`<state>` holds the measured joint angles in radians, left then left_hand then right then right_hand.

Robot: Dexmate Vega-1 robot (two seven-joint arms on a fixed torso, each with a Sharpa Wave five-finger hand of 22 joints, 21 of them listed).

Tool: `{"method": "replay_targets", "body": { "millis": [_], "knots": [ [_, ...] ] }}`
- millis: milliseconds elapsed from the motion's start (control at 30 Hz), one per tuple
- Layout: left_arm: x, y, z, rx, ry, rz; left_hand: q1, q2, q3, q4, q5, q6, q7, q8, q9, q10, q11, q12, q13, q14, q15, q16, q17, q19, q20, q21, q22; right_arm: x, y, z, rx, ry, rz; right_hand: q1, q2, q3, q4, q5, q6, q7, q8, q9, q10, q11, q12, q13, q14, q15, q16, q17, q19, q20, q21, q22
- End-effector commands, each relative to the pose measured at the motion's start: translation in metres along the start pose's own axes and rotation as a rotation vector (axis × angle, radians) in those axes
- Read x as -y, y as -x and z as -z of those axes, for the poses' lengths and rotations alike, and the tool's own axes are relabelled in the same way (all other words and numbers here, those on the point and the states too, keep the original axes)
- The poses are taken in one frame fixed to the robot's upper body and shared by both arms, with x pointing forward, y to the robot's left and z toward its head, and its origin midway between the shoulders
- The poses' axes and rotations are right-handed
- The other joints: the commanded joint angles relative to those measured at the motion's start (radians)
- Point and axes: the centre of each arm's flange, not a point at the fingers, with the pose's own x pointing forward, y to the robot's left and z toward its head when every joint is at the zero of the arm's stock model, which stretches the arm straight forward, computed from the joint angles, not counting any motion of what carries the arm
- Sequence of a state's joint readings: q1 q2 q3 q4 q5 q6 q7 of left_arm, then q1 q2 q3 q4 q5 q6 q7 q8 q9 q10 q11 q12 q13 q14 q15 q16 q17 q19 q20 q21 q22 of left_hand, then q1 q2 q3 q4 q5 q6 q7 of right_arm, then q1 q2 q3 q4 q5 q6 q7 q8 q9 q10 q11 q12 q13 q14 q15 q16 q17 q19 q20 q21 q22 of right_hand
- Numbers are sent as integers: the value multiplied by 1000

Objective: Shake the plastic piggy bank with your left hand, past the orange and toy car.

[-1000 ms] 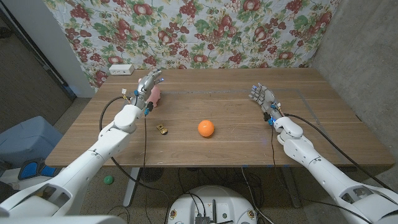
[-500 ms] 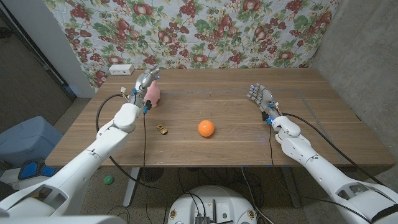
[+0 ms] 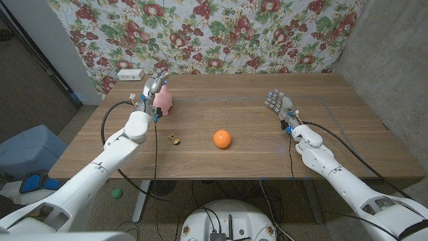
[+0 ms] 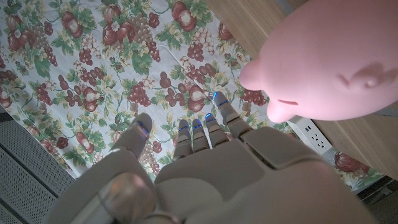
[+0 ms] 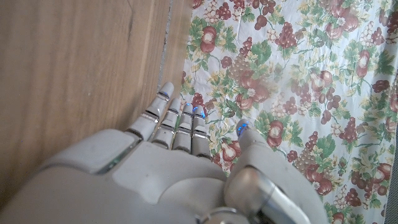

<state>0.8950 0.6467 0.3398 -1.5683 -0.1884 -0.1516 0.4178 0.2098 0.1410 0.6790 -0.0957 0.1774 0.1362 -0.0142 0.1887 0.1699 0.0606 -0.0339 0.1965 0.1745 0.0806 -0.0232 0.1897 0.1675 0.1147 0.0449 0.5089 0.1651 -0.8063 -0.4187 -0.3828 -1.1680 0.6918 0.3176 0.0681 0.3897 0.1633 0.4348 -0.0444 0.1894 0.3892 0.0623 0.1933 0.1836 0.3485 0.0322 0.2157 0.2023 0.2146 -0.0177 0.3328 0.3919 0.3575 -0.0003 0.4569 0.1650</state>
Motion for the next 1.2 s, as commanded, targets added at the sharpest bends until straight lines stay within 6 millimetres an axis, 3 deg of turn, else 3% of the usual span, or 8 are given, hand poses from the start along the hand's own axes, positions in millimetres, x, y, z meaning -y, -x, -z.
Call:
{"method": "replay_targets", "body": {
  "millis": [33,733,1200],
  "knots": [
    [-2,4,-7,3,-86,-64,3,-5,4,-9,-3,10,-1,1,4,14,1,6,4,7,2,0,1,7,9,-4,6,-2,1,0,4,-1,-1,0,8,2,-2,7,10,1,5,3,6,-3,3,4,1,2,2,3,8,-3,-3,4],
    [-8,21,-20,-54,-252,-182,31,3,10,-50,-2,12,-8,-3,5,22,-6,4,4,27,14,0,1,46,24,-8,7,-4,8,2,2,-11,-9,-3,10,3,-7,7,11,2,4,3,8,1,1,5,2,6,2,4,12,-1,-12,4],
    [-21,18,-22,-83,-348,-154,62,9,21,-75,0,42,-6,5,6,51,2,11,5,38,17,-1,1,59,26,-16,7,-3,16,0,11,-19,-11,-3,9,4,-11,7,12,3,4,3,12,2,1,5,5,12,3,3,18,4,-16,5]
  ]
}}
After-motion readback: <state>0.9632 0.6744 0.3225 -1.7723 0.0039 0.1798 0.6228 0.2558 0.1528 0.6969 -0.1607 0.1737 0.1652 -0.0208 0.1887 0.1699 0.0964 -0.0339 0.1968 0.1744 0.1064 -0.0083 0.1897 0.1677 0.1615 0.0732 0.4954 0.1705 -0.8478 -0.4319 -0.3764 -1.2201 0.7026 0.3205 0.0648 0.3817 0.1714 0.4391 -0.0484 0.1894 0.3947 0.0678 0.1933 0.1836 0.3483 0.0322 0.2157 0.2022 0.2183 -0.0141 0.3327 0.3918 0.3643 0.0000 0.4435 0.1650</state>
